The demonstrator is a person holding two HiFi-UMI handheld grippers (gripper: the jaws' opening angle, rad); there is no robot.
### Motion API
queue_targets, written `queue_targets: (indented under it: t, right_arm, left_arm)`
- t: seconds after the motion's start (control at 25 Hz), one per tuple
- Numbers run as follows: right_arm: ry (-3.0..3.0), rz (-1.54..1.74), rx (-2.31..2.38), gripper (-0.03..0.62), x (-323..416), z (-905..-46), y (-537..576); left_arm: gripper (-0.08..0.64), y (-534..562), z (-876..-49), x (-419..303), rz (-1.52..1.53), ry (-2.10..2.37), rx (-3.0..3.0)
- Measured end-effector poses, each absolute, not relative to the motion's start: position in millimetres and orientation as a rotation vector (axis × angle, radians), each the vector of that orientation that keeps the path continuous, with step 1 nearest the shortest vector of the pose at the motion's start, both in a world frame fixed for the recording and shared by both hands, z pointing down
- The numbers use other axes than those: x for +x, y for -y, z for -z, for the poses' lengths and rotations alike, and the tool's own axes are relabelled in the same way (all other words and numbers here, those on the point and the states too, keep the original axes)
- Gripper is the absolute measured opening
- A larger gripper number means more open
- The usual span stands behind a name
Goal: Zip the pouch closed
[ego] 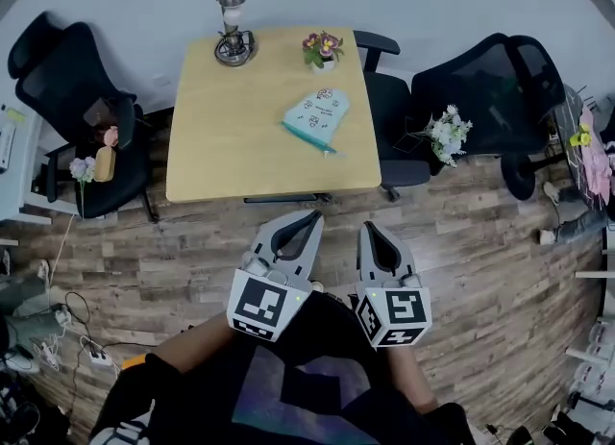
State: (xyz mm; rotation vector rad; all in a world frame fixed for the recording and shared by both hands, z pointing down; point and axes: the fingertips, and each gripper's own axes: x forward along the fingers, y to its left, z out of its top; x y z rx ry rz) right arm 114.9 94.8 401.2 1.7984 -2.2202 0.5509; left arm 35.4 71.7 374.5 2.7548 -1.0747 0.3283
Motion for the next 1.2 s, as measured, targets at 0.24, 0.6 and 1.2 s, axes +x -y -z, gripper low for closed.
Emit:
queue_targets:
  t: [0.24, 0.6, 1.2]
  right_arm:
    - [2.172, -0.498, 1.787, 0.015, 104, -392, -28]
    - [2.056, -0.514, 1.753, 0.015, 90, -405, 42]
    - [1.943, -0.503, 1.576, 0.018, 110, -460, 102]
  left_arm:
    - [0.009, 0, -366, 36, -0.290, 1.002, 2.799]
    - [0.009, 79, -373, 5, -0.298, 0.955, 2.772]
    - [0.011, 135, -417, 2, -0.413, 0.903, 2.735]
